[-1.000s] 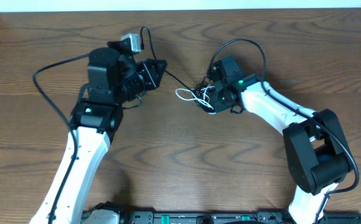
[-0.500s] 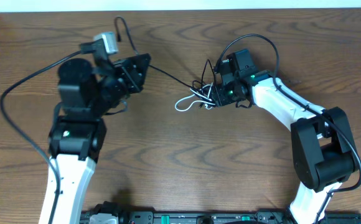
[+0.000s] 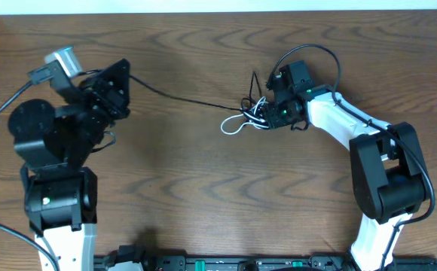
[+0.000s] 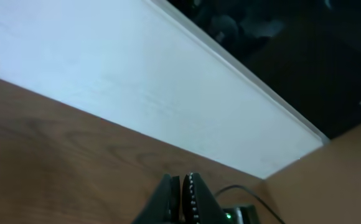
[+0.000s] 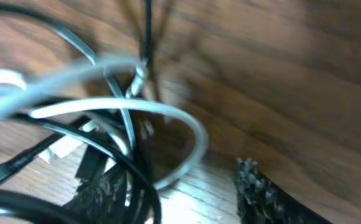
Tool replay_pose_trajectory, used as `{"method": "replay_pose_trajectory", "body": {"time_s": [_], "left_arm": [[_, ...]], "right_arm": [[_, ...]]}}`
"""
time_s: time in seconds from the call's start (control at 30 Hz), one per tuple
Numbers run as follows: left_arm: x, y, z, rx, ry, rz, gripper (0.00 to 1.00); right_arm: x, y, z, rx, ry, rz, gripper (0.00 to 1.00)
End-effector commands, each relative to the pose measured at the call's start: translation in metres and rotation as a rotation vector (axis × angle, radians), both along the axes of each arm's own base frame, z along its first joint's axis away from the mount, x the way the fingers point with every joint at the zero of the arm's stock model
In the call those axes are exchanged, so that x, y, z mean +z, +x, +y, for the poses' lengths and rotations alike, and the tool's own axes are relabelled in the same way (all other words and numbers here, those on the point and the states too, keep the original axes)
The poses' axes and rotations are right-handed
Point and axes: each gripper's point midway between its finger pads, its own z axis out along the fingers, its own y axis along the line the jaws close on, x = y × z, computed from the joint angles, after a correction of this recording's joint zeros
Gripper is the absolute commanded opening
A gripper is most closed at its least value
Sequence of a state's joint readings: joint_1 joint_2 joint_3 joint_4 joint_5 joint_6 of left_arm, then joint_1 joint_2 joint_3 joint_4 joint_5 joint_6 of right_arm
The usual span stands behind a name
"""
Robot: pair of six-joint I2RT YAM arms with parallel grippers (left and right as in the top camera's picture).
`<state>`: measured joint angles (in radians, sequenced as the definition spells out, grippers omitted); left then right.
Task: Untangle cables
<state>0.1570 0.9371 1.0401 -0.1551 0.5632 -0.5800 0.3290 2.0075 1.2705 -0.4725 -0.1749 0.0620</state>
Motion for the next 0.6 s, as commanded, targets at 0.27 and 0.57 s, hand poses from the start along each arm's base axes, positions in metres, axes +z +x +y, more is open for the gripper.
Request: {"method": "replay_pose_trajectory", "body": {"time_s": [0.27, 0.57], "left_arm": [[-0.075, 0.014, 0.007, 0.022, -0.049, 0.300, 0.08], [-0.148, 0.017, -0.004, -0.039, -0.019, 0.562, 0.08]], "right_arm": [[0.039, -0.003, 0.021, 0.114, 0.160, -0.038, 0.54], [0.060, -0.004, 0.022, 0.123, 0.172, -0.074, 0.59]]}}
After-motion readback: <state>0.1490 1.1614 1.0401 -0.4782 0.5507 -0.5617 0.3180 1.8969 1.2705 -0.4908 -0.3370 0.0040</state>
